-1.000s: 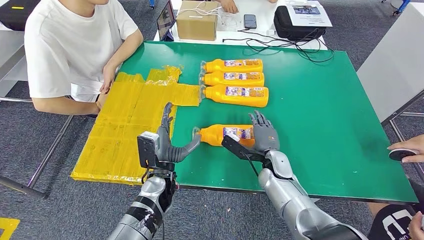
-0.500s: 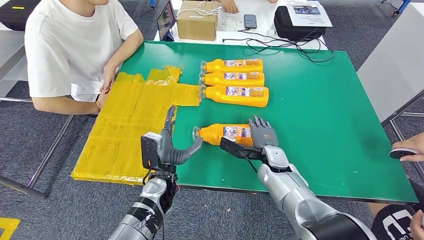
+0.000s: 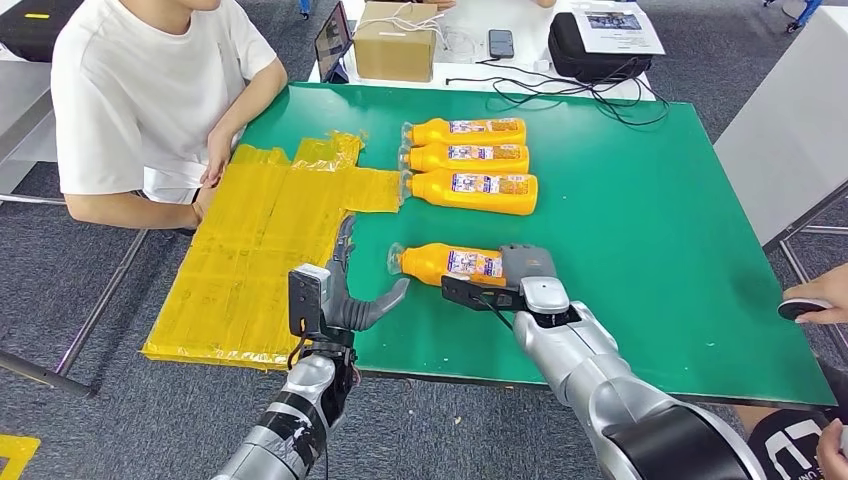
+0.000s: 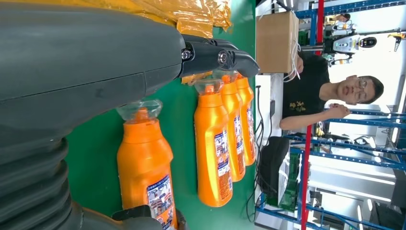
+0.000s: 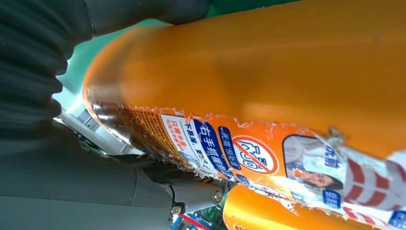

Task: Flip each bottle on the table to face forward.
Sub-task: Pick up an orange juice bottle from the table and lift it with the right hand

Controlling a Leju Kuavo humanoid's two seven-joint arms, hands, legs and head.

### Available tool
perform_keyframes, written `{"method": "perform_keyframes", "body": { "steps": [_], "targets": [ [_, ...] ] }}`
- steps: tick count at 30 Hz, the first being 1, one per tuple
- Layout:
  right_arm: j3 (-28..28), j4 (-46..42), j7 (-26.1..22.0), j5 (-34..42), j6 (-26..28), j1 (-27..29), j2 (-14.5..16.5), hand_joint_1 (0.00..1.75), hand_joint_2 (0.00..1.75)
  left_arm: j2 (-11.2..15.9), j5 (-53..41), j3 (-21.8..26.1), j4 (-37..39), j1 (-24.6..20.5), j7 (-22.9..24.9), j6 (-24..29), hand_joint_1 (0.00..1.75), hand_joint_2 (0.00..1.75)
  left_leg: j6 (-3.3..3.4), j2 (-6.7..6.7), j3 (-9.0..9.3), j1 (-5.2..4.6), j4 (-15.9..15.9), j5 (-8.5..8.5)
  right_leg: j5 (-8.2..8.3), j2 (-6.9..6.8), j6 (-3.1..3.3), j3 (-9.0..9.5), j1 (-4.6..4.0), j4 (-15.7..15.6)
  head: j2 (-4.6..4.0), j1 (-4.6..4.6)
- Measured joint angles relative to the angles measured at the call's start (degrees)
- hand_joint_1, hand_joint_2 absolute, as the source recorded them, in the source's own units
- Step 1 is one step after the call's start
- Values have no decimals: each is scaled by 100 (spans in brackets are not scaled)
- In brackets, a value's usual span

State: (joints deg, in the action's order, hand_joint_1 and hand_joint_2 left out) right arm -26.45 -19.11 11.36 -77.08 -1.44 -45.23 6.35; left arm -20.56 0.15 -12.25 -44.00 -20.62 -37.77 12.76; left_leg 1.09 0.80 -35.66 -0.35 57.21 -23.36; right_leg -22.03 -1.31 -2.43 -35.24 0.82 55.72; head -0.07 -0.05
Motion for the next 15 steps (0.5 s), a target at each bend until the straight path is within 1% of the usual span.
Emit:
{"method": "perform_keyframes", "body": {
  "steps": [10,12,13,14,15],
  "targets": [
    [-20,22,14,64,-59,-30,-4,175,175,-1,-2,7,38,-11,-21,31,0,175,0,0,1,0,0,0,0,0,0,2,0,0,0,2],
    [-18,23,-84,168,-49,-32,-4,175,175,-1,-2,11,46,-12,-38,41,0,175,0,0,2,0,0,0,0,0,0,3,0,0,0,1],
    [-5,24,-208,270,-20,-33,-5,175,175,-1,-3,18,57,-13,-58,46,0,175,0,0,3,0,0,0,0,0,0,5,1,0,0,1],
    [38,25,-456,472,44,-25,-6,175,175,-1,-1,33,70,-13,-95,56,0,175,0,1,4,0,0,0,0,1,0,6,0,0,0,1],
    [172,27,-842,811,182,21,15,175,175,0,27,60,67,7,-138,61,0,175,0,3,6,0,0,-1,1,3,0,7,-1,0,0,2]
  ]
}}
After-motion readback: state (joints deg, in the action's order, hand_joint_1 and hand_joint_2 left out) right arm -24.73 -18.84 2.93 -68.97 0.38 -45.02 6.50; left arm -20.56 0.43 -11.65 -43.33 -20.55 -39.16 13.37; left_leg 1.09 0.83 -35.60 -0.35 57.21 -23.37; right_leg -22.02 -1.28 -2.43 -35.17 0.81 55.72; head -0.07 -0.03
